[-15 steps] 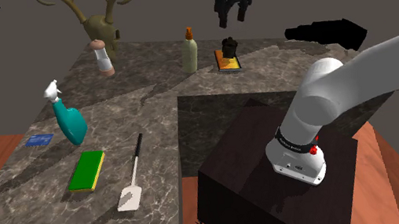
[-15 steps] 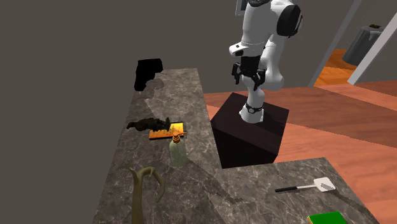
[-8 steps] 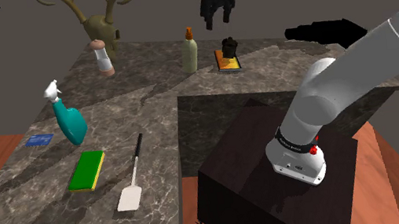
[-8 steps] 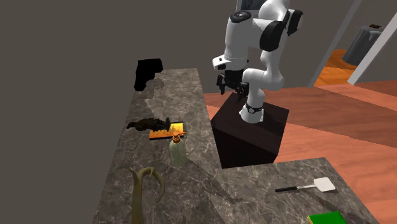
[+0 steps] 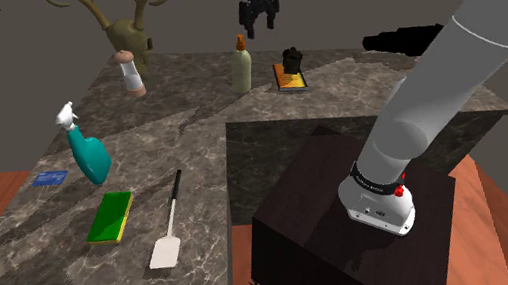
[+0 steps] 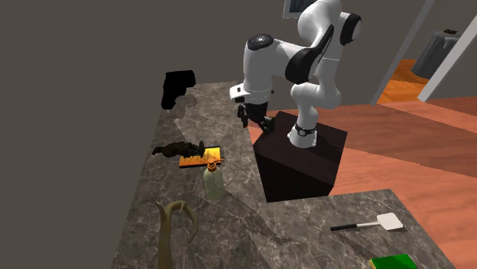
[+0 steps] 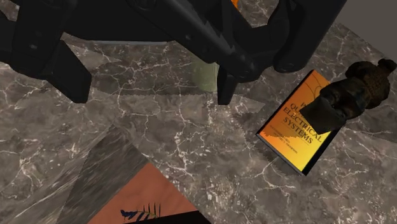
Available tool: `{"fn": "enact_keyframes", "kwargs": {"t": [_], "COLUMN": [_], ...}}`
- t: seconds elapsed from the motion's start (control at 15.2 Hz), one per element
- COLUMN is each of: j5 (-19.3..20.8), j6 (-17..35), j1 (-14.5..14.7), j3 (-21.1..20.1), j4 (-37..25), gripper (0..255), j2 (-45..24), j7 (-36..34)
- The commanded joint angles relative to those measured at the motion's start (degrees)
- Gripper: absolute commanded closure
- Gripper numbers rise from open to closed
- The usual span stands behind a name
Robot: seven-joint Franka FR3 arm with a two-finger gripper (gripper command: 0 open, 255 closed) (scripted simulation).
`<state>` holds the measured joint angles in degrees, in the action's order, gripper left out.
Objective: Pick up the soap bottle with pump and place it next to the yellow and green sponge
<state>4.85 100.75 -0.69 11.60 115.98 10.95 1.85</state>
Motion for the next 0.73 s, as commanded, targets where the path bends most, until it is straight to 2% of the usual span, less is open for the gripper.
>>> {"fn": "enact_keyframes", "kwargs": {"t": [0.0,0.66], "j5": [0.1,-1.38], "j6": [1.1,1.82], "j1": [-0.29,-3.02], "j3": [0.66,2.61], "j4": [-3.01,-24.78], "gripper": [0,0], "j2": [-4.26,-27.42], "j7": [1.17,6.72]}}
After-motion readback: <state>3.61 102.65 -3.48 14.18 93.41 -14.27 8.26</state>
